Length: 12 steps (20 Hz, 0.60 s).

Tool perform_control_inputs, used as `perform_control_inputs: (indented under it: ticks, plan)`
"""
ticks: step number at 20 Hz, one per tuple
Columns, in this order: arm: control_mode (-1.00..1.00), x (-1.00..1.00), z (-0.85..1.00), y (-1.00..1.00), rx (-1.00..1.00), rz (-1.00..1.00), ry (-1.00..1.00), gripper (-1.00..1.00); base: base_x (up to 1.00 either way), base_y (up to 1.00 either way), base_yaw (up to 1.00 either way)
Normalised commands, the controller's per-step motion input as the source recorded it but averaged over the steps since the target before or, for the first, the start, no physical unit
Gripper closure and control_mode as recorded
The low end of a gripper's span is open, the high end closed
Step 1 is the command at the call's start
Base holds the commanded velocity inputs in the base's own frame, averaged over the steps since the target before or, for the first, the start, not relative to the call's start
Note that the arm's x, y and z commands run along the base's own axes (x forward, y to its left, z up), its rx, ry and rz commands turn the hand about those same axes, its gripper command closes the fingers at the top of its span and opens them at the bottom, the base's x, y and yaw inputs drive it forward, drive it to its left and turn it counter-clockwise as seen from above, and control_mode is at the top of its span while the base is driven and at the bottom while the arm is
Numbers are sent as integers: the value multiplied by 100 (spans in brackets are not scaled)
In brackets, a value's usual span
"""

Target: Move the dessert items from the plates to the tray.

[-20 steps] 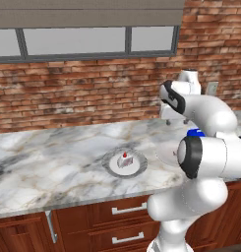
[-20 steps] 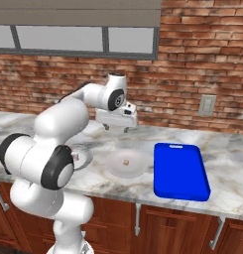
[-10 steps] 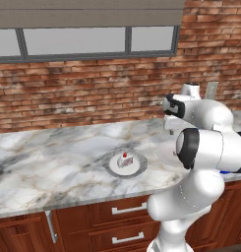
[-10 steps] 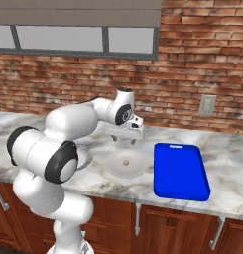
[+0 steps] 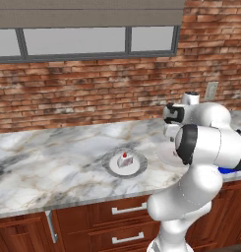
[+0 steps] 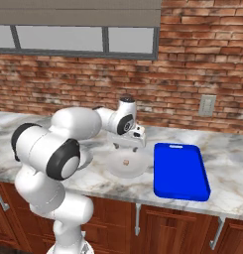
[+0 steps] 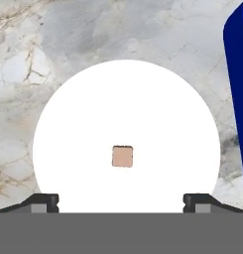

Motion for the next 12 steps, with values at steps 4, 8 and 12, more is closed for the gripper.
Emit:
perform_control_inputs:
  ticks: [4, 8, 12]
  plan:
    - [-100, 5, -29, -8, 0, 0, 0, -100, 0, 0, 0]
    - [-100, 0, -27, -3, 0, 0, 0, -100, 0, 0, 0]
    - [-100, 1, -29, 0, 0, 0, 0, -100, 0, 0, 0]
